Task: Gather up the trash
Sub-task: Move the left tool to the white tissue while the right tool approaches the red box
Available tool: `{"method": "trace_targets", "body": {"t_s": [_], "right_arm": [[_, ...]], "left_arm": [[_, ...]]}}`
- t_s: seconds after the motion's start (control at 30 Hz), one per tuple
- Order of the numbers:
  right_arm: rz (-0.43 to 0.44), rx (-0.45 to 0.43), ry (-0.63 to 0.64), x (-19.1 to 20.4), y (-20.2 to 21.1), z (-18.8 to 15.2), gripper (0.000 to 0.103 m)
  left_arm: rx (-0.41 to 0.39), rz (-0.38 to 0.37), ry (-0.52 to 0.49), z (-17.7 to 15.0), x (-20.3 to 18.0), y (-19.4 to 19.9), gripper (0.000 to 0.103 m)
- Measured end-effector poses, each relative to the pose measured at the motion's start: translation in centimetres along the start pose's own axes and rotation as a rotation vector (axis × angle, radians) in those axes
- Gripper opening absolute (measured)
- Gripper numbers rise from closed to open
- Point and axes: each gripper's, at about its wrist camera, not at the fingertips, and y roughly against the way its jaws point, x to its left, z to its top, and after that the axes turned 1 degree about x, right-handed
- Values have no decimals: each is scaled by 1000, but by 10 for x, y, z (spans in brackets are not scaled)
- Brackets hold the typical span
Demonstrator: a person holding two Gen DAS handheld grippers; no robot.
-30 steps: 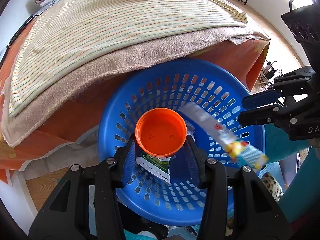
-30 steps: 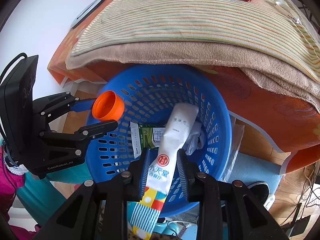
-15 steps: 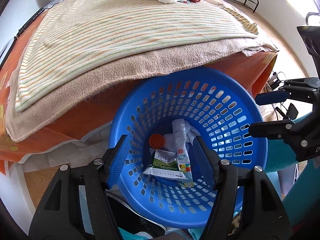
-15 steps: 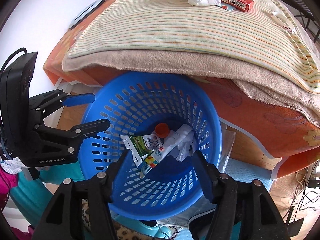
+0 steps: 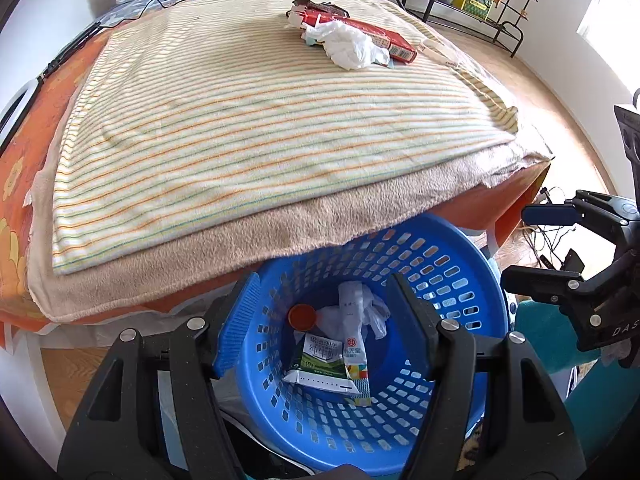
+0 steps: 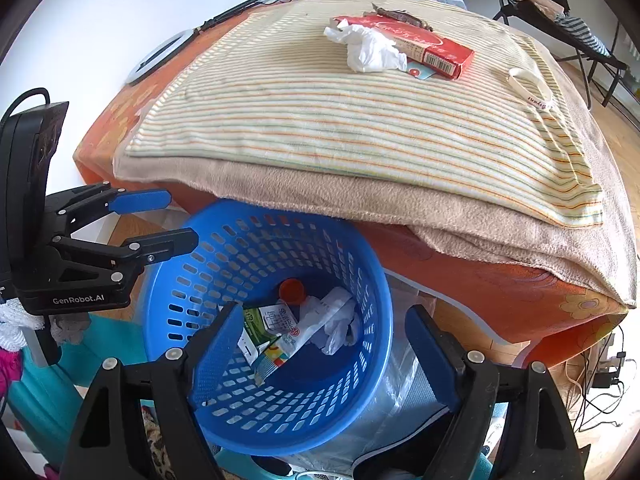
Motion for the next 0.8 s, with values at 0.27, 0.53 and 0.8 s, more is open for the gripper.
{"method": "trace_targets", "body": {"t_s": [0.27, 0.53, 0.8], "right_arm": [[-40, -123, -50, -26, 33, 21, 94], [-114, -252, -63, -66, 68, 61, 99], [-142, -307, -217, -136, 83, 101, 99]], "left_arm": [[-40, -43, 40, 39, -2, 8, 67], [-60, -68, 17, 73, -18, 6, 67], [-70, -78, 18, 109, -26, -7, 67]]}}
